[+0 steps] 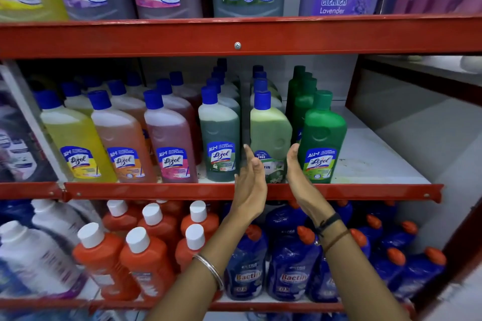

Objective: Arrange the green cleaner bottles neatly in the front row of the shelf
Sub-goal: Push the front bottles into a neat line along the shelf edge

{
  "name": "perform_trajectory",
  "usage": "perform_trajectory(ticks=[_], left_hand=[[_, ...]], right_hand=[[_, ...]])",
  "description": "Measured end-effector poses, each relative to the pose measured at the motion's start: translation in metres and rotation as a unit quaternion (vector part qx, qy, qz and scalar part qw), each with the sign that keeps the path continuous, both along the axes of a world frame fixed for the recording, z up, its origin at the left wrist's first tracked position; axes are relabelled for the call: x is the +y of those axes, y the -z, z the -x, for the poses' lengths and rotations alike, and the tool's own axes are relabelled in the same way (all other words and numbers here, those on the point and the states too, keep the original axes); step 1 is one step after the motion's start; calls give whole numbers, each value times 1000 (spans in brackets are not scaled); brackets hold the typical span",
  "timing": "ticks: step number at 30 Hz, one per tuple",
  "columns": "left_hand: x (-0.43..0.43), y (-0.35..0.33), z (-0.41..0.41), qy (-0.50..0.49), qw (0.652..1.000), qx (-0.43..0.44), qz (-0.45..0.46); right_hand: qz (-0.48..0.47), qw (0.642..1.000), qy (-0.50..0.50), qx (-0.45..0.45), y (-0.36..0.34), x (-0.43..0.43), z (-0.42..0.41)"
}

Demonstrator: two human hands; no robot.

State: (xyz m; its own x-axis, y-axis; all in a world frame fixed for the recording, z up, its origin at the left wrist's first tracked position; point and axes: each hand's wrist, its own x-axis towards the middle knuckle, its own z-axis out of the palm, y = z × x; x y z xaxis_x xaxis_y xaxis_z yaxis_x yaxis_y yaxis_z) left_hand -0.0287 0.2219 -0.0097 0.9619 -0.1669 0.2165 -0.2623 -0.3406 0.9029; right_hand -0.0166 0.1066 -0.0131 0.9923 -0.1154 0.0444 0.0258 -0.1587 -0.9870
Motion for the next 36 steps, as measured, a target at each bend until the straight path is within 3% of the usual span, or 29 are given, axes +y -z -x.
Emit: perform_trajectory(ticks=[3, 6, 8, 13, 17, 22, 31, 36], left_hand=[[12, -1, 7, -6, 1000, -7, 25], [29, 1, 13, -104, 985, -84, 107], [40, 1, 9, -147, 974, -109, 132], [61, -11, -12, -132, 987, -48, 78], [74, -14, -23, -90, 995, -12, 34], [86, -14, -24, -60, 998, 8, 4], [109, -15, -6, 20, 1000, 17, -6], [118, -8, 15, -35, 994, -20, 102]], right_hand=[[13, 998, 59, -12, -10, 10, 14], [177, 975, 130, -25, -12, 26, 38], [246, 962, 104, -49, -13, 45, 48], [176, 982, -39, -55, -19, 95, 20], [67, 997, 27, -29, -22, 116, -3], [-49, 995, 58, -58, -22, 120, -4], [-86, 990, 96, -49, -12, 130, 12], [-84, 983, 157, -46, -5, 143, 18]])
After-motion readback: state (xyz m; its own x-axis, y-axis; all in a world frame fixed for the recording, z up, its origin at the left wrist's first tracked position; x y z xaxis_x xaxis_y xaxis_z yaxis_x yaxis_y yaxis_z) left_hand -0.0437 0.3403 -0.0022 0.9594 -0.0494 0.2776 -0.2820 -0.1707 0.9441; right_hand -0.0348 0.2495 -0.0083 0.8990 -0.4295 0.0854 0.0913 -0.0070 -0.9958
